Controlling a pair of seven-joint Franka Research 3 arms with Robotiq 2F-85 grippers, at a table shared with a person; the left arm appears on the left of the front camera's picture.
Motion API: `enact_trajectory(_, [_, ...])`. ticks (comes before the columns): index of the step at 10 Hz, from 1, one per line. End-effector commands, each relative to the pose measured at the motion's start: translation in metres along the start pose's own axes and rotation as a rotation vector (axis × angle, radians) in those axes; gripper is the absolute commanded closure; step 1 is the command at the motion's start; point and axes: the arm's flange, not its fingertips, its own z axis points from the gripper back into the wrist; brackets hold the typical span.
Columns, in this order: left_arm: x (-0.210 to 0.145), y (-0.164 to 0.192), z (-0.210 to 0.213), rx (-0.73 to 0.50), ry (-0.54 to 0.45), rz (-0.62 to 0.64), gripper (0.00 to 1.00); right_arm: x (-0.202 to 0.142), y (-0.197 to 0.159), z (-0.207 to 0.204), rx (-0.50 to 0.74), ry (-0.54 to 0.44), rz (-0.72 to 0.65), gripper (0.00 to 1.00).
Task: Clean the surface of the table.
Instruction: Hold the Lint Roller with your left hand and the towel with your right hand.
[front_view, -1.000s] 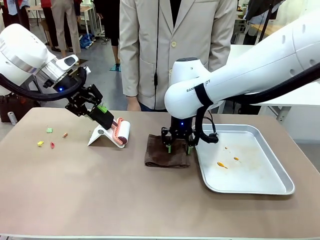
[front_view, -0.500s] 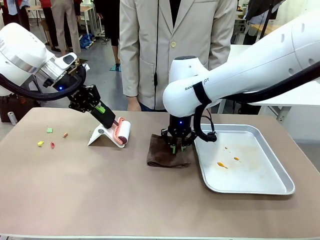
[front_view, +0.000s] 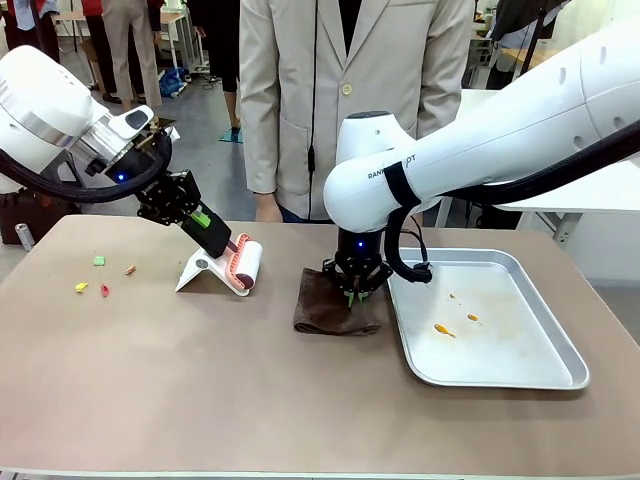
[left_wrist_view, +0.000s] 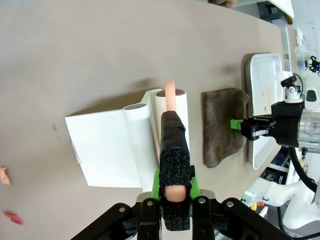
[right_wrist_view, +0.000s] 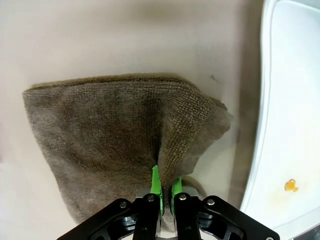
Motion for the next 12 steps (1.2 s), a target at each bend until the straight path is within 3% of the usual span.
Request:
enact_trajectory(1, [-0.008, -0.004, 0.0, -0.026, -0.026, -0.019, 1.0, 0.002, 0.003, -0.006, -0.016, 0.011, -0.003, 1.0])
enact_trajectory(4, [-0.012, -0.007, 0.003, -0.042, -0.019, -0.035, 1.0, 0.002, 0.001, -0.004, 0.011, 0.009, 0.002, 1.0])
enact_trajectory(7, [-0.027, -0.015, 0.016, -0.126, -0.049, -0.063, 1.0, 0.009, -0.018, 0.004, 0.119, 0.048, 0.026, 1.0])
enact_trajectory(9, [-0.035, -0.018, 0.027, -0.206, -0.081, -0.077, 1.0, 0.009, -0.039, 0.018, 0.263, 0.056, 0.04, 1.0])
enact_trajectory(12, [-0.043, -0.012, 0.048, -0.311, -0.054, -0.09, 1.0, 0.0, -0.071, 0.036, 0.524, 0.056, 0.087, 1.0])
